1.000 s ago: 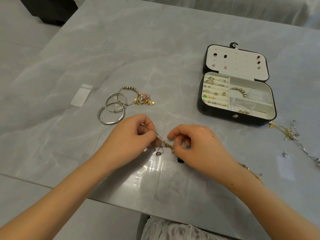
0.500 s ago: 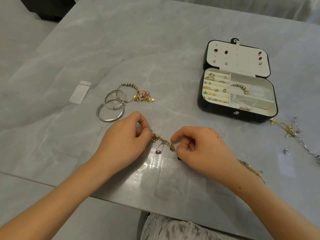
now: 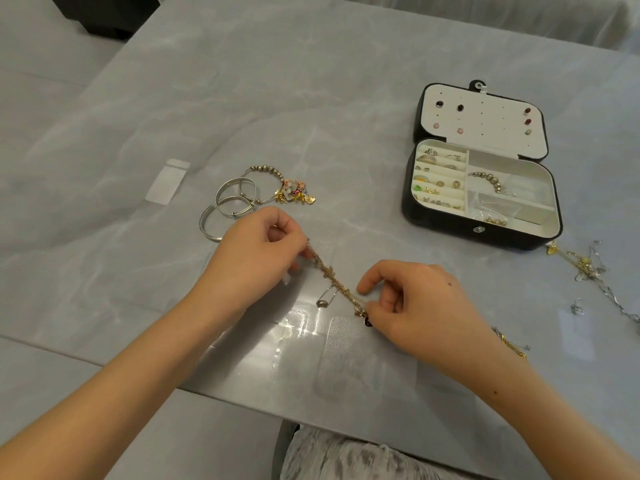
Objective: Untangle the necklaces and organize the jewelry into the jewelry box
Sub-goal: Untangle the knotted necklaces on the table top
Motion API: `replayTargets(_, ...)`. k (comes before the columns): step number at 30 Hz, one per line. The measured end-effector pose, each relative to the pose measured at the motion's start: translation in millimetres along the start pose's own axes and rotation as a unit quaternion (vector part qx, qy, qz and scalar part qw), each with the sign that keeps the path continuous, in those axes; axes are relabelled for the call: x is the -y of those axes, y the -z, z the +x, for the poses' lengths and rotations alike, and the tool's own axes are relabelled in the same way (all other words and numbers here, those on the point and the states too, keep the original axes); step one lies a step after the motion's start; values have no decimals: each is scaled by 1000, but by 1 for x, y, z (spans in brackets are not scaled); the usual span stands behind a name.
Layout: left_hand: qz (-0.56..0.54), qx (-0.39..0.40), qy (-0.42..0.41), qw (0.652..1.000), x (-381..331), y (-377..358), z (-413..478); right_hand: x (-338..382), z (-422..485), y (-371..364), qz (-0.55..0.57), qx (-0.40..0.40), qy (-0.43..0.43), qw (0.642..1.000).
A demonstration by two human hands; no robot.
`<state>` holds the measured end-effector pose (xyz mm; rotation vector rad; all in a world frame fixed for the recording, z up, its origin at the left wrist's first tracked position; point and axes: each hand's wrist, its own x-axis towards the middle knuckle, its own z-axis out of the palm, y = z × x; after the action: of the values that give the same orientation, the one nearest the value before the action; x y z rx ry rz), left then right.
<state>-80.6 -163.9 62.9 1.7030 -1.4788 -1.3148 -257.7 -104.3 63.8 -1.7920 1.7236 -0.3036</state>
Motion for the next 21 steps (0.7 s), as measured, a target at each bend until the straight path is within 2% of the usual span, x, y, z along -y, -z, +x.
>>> replayTargets(12, -5, -55, -22, 998, 4, 1, 8, 0, -5, 8, -28, 14, -5, 999)
replayTargets(18, 97, -91, -93, 987, 8, -1, 11, 0, -4, 8, -34, 18, -8, 999)
replayTargets(21, 162, -124, -140, 969, 10, -3, 3, 0, -3, 8, -41, 11, -10, 999)
